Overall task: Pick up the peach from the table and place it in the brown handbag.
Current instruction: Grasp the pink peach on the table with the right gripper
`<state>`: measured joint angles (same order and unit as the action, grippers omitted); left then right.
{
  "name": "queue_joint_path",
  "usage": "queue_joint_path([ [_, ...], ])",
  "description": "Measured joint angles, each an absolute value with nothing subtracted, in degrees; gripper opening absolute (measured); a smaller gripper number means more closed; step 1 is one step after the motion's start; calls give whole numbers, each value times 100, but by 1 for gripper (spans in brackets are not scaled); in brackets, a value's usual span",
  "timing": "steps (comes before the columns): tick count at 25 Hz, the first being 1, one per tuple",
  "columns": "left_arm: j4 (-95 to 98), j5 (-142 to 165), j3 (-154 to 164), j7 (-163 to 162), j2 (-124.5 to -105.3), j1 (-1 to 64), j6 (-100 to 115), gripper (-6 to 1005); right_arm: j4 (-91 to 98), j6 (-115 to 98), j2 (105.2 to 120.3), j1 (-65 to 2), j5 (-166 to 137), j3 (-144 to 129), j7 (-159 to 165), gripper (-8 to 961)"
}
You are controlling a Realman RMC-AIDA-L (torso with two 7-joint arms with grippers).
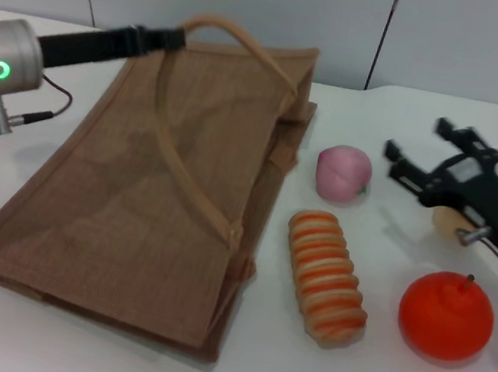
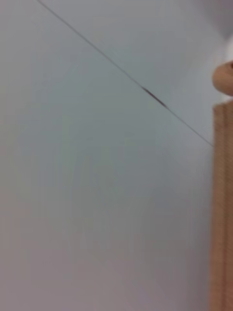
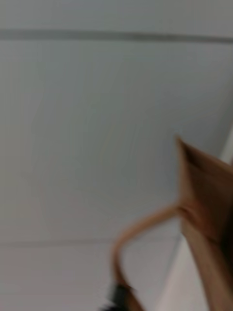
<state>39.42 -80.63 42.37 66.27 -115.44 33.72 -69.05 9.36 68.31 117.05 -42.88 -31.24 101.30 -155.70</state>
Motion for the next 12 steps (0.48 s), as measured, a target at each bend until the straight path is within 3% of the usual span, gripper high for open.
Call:
queue_joint_path([
  [12,3009,-8720,3306,7849,-11357,3469,-8024,123,939,5830,11750,-4915,-4247,10140,-15440,778],
])
